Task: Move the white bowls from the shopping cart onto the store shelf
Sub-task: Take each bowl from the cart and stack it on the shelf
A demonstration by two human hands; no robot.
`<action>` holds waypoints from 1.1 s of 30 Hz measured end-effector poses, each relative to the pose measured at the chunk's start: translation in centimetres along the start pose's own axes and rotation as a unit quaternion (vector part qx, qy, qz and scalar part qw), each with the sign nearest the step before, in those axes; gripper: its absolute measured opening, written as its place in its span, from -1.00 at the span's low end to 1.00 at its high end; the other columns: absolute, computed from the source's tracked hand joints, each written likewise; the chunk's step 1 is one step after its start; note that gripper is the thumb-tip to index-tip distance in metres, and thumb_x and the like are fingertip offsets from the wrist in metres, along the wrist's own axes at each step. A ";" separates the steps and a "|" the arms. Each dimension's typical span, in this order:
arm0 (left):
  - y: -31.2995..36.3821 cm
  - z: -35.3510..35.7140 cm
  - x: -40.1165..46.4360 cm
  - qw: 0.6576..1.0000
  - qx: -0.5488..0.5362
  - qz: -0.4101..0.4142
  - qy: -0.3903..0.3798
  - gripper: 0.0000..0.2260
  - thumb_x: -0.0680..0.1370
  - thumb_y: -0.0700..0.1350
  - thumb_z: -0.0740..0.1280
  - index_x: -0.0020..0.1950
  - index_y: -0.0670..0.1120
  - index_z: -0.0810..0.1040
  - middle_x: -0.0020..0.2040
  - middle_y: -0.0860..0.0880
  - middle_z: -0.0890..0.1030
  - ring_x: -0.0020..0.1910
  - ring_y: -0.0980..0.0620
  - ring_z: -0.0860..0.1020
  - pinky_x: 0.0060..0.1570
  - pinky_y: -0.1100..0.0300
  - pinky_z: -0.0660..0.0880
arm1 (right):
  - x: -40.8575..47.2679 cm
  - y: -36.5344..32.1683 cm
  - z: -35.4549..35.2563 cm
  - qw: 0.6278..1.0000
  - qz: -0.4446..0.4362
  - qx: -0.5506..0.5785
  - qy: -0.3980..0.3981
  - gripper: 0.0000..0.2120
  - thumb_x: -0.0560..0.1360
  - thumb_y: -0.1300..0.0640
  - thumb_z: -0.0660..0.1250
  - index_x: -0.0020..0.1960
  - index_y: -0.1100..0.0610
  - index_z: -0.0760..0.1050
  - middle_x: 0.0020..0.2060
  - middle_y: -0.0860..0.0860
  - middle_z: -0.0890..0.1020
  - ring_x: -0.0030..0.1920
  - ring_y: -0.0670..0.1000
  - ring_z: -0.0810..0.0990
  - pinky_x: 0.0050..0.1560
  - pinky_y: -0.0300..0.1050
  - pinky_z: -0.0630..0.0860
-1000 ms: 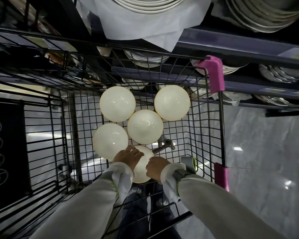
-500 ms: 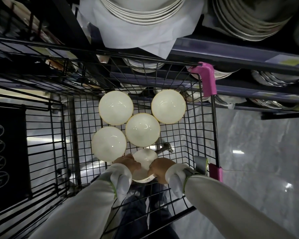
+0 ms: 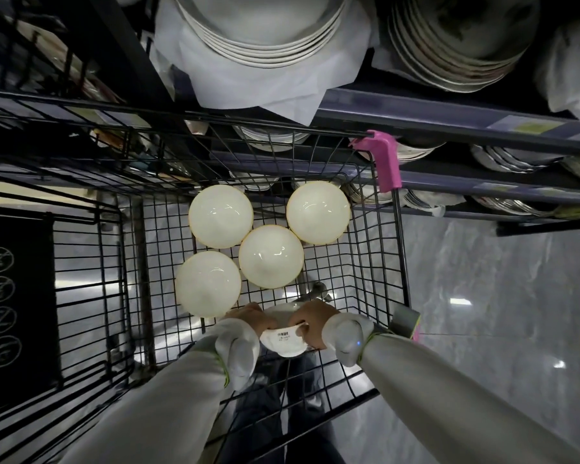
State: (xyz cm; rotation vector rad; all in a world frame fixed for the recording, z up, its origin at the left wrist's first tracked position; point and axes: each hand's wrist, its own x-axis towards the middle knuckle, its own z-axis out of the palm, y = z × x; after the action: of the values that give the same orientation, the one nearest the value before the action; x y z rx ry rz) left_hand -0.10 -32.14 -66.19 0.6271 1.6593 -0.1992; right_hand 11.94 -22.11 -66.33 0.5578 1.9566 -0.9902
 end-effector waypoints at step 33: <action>5.8 -6.5 -11.5 0.949 -0.064 0.185 0.246 -0.82 0.58 -0.10 0.22 0.04 -0.18 0.53 -0.15 -0.09 0.47 -0.10 -0.03 0.43 -0.27 0.23 0.28 | -10.8 -6.1 -11.8 0.971 -0.054 0.115 0.201 -0.87 0.42 0.22 0.36 -0.05 0.18 0.62 -0.12 0.08 0.66 -0.13 -0.06 0.50 -0.22 -0.35 0.40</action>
State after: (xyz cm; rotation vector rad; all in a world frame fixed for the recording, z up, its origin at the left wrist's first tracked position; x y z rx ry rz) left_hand -2.03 -27.58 -52.66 0.9262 1.9685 0.3629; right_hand 7.78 -16.24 -50.73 0.8427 2.2597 -1.2602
